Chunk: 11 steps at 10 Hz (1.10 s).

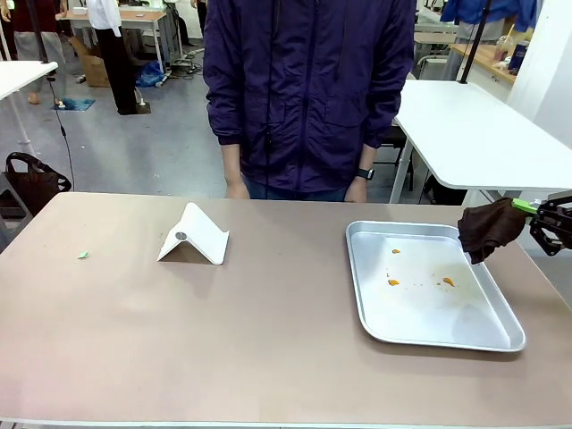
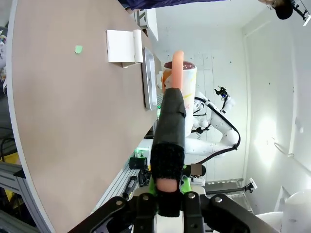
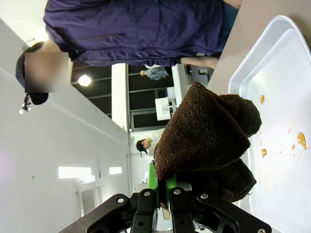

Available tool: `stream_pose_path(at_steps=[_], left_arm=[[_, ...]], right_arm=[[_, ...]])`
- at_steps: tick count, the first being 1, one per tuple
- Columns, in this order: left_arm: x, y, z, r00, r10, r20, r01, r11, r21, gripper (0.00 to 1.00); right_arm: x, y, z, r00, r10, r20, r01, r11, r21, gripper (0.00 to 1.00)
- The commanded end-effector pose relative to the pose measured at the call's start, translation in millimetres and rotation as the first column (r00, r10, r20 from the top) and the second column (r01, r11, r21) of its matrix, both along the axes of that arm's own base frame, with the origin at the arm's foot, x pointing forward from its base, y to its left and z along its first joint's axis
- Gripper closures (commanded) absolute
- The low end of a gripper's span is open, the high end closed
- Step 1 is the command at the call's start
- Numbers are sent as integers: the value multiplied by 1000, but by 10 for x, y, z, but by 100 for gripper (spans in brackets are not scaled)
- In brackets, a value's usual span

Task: Clean the surface of the table.
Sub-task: If a person points to the right, clean the right side of the table with your right hand, and if they point to the left, clean the left side with your left hand.

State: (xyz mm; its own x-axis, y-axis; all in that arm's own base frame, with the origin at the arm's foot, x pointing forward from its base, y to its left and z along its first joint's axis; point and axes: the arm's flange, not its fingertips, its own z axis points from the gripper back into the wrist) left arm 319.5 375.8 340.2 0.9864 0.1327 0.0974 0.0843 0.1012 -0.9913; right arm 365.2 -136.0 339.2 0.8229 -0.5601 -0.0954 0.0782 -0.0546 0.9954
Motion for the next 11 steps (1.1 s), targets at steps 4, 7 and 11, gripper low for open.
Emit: stream_pose_path(at_steps=[4, 7, 11], left_arm=[[-17, 1, 41, 1000, 4, 4, -4, 1000, 5, 81], [274, -333, 81, 994, 5, -107, 15, 981, 193, 81], [748, -766, 12, 970, 129, -207, -43, 926, 376, 81]], right_arm=[[-20, -18, 43, 1000, 12, 9, -12, 1000, 5, 100], [-20, -18, 43, 1000, 12, 9, -12, 1000, 5, 100], [-20, -18, 43, 1000, 12, 9, -12, 1000, 5, 100]])
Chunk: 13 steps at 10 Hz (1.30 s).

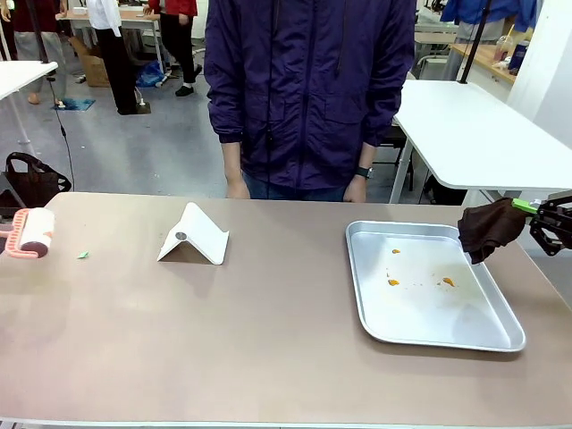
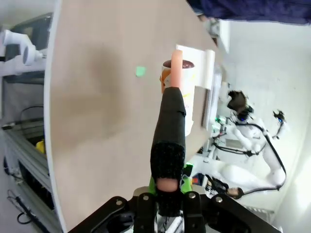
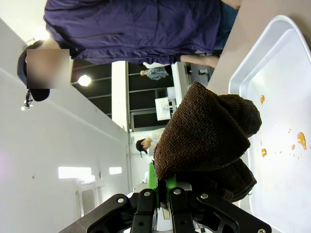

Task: Clean the surface of the table.
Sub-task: If a person points to the right, clean the right side of the table with your right hand, and if they point to the left, clean the left side with your left hand.

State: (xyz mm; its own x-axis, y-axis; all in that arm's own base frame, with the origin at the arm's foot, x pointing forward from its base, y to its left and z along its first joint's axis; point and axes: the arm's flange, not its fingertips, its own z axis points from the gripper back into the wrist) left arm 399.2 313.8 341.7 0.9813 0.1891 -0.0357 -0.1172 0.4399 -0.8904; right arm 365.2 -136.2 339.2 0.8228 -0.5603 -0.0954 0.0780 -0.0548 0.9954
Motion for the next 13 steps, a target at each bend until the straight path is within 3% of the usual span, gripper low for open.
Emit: stream_pose_path(at_steps=[1, 3, 6, 13], left_arm=[[53, -237, -51, 997, 37, -61, -33, 997, 69, 81], [165, -382, -113, 994, 35, -103, -23, 992, 120, 81], [164, -518, -184, 997, 69, -30, -62, 978, 199, 81], [462, -854, -261, 985, 38, -167, 4, 970, 245, 81]], right_arm=[[-20, -17, 43, 1000, 13, 9, -13, 1000, 5, 100], [-20, -17, 43, 1000, 13, 9, -13, 1000, 5, 100], [-20, -17, 43, 1000, 13, 9, -13, 1000, 5, 100], [-20, -17, 43, 1000, 13, 9, -13, 1000, 5, 100]])
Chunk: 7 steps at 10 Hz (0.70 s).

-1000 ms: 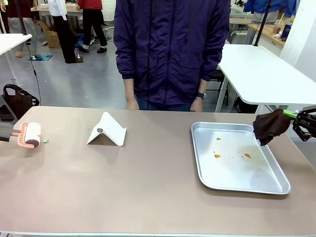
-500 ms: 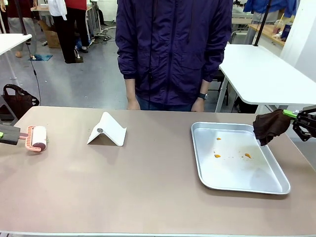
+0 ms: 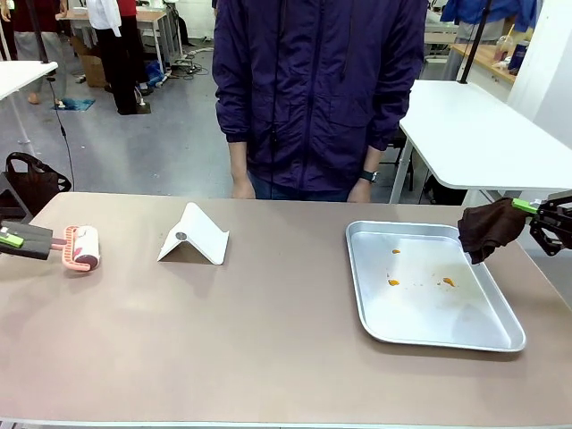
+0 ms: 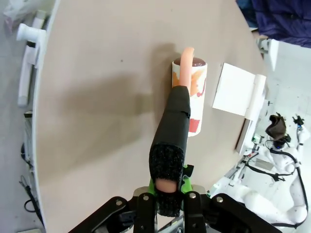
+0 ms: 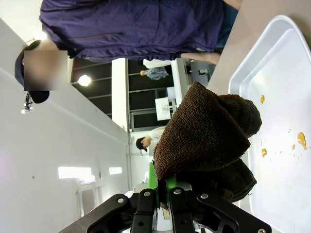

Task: Clean the surface of the table.
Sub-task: If a person points to the right, clean the right side of the table with your right hand, and if they point to the left, clean the left side with your left hand.

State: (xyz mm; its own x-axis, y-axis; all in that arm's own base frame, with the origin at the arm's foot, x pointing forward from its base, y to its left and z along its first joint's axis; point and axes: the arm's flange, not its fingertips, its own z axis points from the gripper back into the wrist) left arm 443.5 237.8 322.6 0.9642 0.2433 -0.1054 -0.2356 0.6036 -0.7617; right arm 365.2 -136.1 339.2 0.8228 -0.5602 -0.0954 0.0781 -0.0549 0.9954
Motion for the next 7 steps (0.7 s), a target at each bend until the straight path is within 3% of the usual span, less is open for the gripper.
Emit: stream_pose_path(at_steps=[1, 4, 7], left_arm=[[105, -180, -74, 997, -29, -73, 32, 999, 38, 81], [192, -454, -32, 993, -99, -58, 100, 995, 8, 81], [-33, -489, 289, 975, -204, 86, 216, 964, -155, 81]], right_arm=[[-19, -17, 43, 1000, 12, 9, -13, 1000, 4, 100], [-19, -17, 43, 1000, 12, 9, -13, 1000, 4, 100], [-19, -17, 43, 1000, 12, 9, -13, 1000, 4, 100]])
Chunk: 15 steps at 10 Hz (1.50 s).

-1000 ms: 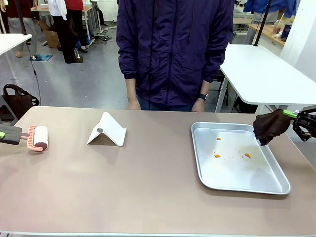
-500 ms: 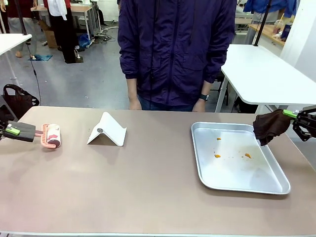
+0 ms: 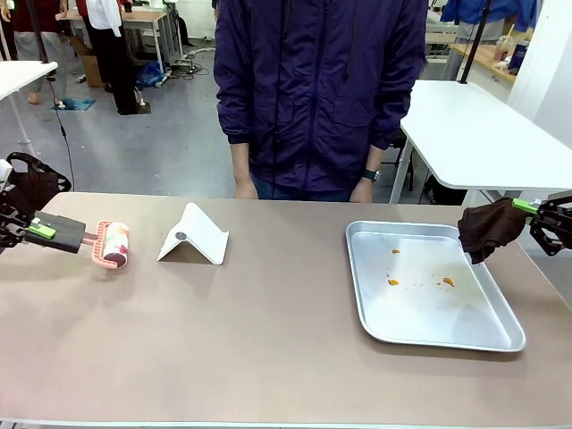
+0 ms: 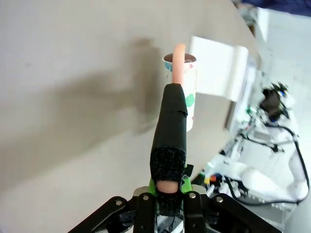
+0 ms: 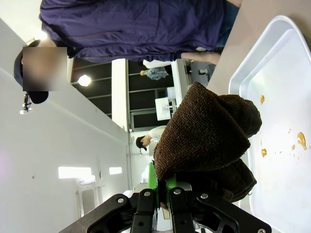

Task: Clean the surface of the table.
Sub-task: If a person points to the right, clean the right side of the table with your right hand, and if they point to the left, clean the left side with your left hand.

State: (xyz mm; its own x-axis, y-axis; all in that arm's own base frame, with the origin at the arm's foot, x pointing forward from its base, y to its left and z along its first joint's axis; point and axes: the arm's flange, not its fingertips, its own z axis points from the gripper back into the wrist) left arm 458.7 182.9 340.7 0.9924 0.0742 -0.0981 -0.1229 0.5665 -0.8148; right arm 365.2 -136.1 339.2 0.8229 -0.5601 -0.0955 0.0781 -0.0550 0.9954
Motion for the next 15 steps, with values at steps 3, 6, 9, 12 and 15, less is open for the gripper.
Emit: stream_pose_path(at_steps=[3, 6, 9, 12, 15], left_arm=[[-770, 419, 400, 980, -140, 144, 170, 961, -220, 81], [-1300, 922, 384, 964, -193, 185, 241, 926, -290, 81], [-1473, 1369, 250, 959, -149, 240, 252, 834, -490, 81], [-1559, 1091, 332, 967, -147, 208, 216, 907, -362, 81], [-1559, 1091, 332, 967, -147, 208, 216, 907, -362, 81]], right_arm=[[-20, -18, 43, 1000, 12, 9, -12, 1000, 4, 100], [-20, -18, 43, 1000, 12, 9, -12, 1000, 4, 100], [-20, -18, 43, 1000, 12, 9, -12, 1000, 4, 100], [-20, -18, 43, 1000, 12, 9, -12, 1000, 4, 100], [-20, -18, 43, 1000, 12, 9, -12, 1000, 4, 100]])
